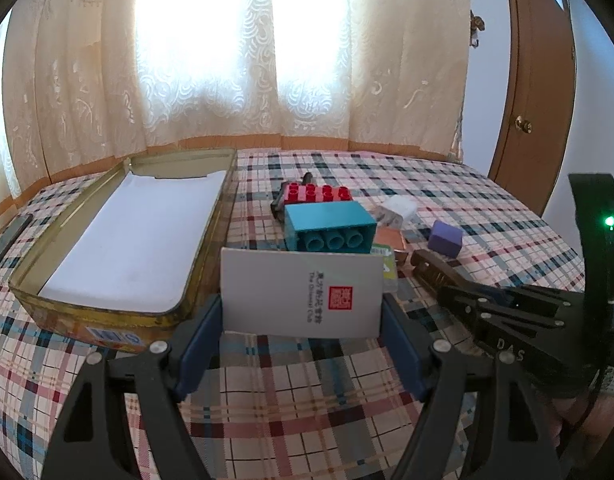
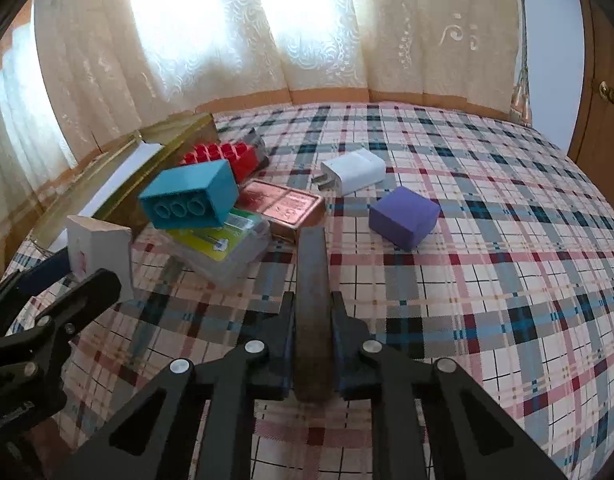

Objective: Organize rigid objects
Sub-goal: 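Lift and carry the white box and brown bar over the gold tin tray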

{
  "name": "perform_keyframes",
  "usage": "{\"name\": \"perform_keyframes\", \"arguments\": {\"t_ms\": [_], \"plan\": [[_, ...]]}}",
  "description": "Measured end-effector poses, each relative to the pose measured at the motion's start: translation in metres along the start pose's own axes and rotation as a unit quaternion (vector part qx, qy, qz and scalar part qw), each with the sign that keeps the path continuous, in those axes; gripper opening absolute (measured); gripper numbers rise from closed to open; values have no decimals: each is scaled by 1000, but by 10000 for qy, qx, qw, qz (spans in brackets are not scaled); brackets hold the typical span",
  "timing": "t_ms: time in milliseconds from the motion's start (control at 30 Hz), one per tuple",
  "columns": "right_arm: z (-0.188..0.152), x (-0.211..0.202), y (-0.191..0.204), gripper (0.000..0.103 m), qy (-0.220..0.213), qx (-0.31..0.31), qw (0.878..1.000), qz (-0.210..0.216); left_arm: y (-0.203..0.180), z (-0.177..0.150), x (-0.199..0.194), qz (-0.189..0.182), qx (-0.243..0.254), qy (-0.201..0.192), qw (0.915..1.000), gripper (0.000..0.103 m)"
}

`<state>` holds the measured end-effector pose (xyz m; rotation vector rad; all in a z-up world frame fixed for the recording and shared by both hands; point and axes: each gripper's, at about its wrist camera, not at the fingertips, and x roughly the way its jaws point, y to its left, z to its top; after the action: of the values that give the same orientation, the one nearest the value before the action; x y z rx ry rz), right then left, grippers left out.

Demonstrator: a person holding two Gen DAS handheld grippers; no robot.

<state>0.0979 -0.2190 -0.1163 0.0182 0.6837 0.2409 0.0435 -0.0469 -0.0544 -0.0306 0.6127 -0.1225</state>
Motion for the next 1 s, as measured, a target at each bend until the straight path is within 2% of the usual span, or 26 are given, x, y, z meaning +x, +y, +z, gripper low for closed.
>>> {"name": "perform_keyframes", "arguments": {"t_ms": [433,700,1000], "plan": [[-3,-22,-1,17,-635,48,9979,137,2,-2,-11,53,-58,-300,9995,77],[-7,-36,-1,17,-1038,35,9943,245,5,-3,-24,119,-136,-693,9974,77],[-9,-47,0,17,-1308,-16,9910,289,5,-5,-32,253,-130,-934,9952,77]]}}
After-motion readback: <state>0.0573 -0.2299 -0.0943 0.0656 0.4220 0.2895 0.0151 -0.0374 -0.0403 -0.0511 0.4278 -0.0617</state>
